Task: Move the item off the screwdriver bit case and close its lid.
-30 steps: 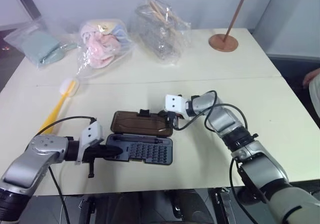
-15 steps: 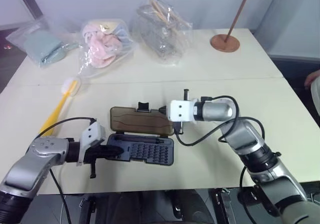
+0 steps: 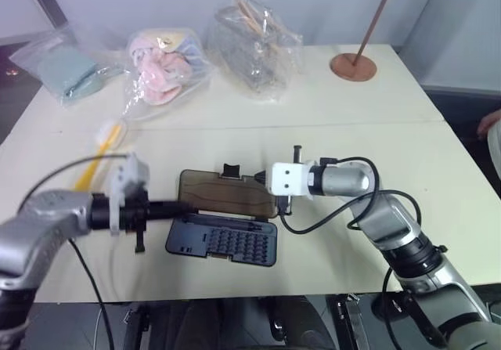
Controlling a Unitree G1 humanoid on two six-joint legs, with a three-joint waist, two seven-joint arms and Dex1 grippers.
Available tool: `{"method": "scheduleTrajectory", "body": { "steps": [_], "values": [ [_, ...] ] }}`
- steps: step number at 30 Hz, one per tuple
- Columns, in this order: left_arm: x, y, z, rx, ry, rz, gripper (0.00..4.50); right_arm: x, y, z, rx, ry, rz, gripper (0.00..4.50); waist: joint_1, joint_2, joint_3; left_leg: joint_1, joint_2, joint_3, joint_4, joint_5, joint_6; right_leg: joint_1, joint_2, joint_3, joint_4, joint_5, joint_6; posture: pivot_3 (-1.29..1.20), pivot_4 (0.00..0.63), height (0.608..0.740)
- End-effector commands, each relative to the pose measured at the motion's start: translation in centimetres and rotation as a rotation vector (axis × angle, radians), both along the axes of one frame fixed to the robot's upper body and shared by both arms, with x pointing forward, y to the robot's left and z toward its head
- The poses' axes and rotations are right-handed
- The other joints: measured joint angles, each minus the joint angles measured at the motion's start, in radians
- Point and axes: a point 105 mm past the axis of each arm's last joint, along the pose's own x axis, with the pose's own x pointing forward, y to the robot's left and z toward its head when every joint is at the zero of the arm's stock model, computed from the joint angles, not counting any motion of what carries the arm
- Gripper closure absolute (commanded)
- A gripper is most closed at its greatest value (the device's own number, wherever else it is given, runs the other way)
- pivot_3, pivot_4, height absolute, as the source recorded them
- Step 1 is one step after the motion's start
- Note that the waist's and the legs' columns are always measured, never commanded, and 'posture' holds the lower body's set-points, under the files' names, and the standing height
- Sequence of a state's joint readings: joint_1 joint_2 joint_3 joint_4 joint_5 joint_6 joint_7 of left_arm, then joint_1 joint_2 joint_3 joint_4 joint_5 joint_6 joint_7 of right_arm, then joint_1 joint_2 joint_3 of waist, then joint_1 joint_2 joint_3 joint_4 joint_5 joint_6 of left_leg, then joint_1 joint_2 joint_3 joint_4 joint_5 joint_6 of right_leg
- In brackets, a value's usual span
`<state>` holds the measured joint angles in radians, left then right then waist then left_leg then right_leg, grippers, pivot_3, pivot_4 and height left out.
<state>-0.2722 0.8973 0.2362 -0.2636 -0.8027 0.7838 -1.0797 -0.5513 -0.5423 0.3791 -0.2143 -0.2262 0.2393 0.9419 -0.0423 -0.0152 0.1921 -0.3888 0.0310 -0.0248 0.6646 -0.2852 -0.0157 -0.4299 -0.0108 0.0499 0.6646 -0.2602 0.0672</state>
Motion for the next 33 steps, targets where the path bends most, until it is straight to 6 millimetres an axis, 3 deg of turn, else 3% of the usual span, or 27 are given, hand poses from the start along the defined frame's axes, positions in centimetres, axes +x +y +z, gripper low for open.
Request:
{"method": "scheduleTrajectory", "body": {
  "steps": [1, 6, 9, 12, 15, 20, 26, 33],
  "values": [
    [3.0, 2.9, 1.3, -0.047, -0.031, 0.190, 4.50, -0.5, 0.6, 1.5, 0.018, -0.059, 0.044, 4.44, -0.003, 0.000, 0.000, 0.000, 0.000, 0.000, 0.000, 0.000, 0.000, 0.000, 0.000, 0.000, 0.000, 0.000, 0.000, 0.00, 0.150, 0.737],
    [7.0, 6.0, -1.2, 0.082, -0.062, 0.409, 4.50, -0.7, 0.7, 2.0, 0.027, -0.085, 0.053, 4.44, -0.001, 0.000, 0.000, 0.000, 0.000, 0.000, -0.001, 0.000, 0.000, -0.001, 0.000, 0.000, 0.000, 0.000, 0.000, 0.00, 0.150, 0.737],
    [8.3, 6.3, -2.8, 0.155, -0.073, 0.436, 4.50, -0.9, 0.8, 2.1, 0.029, -0.092, 0.057, 4.44, 0.003, 0.000, 0.000, -0.001, 0.000, 0.000, 0.000, 0.000, 0.000, -0.001, 0.000, -0.001, 0.000, 0.000, 0.000, 0.00, 0.150, 0.737],
    [8.7, 5.5, -4.7, 0.210, -0.072, 0.381, 4.50, -1.0, 0.7, 2.2, 0.027, -0.097, 0.057, 4.44, 0.004, 0.000, 0.000, -0.001, 0.000, 0.000, 0.000, 0.000, 0.000, -0.001, 0.000, -0.001, 0.000, 0.000, 0.000, 0.00, 0.150, 0.737],
    [8.9, 3.1, -6.4, 0.207, -0.047, 0.278, 4.50, -1.0, 0.7, 2.3, 0.028, -0.105, 0.054, 4.44, 0.005, 0.000, 0.000, -0.001, -0.001, 0.000, 0.000, 0.000, 0.000, -0.001, -0.001, -0.001, 0.000, 0.000, 0.000, 0.00, 0.150, 0.737],
    [8.1, -0.1, -6.4, 0.140, -0.029, 0.133, 4.50, -1.0, 0.6, 2.4, 0.027, -0.108, 0.049, 4.44, 0.002, -0.001, 0.000, -0.001, 0.000, 0.000, 0.000, 0.000, 0.000, -0.001, 0.000, -0.001, 0.000, 0.000, 0.000, 0.00, 0.150, 0.737],
    [7.6, -0.7, -6.5, 0.136, -0.012, 0.086, 4.50, -1.3, 0.4, 2.4, 0.026, -0.095, 0.042, 4.44, 0.000, -0.001, 0.000, -0.001, 0.000, -0.001, 0.000, 0.000, 0.000, -0.001, 0.000, -0.001, 0.001, 0.000, 0.000, 0.00, 0.150, 0.737],
    [7.1, -1.4, -6.3, 0.117, 0.006, 0.026, 4.50, -1.9, -0.5, 5.5, 0.111, -0.040, 0.015, 4.44, 0.002, -0.001, 0.000, -0.001, 0.000, -0.001, 0.000, 0.000, 0.000, -0.001, 0.000, -0.001, 0.001, 0.000, 0.000, 0.00, 0.150, 0.737]
  ]
}}
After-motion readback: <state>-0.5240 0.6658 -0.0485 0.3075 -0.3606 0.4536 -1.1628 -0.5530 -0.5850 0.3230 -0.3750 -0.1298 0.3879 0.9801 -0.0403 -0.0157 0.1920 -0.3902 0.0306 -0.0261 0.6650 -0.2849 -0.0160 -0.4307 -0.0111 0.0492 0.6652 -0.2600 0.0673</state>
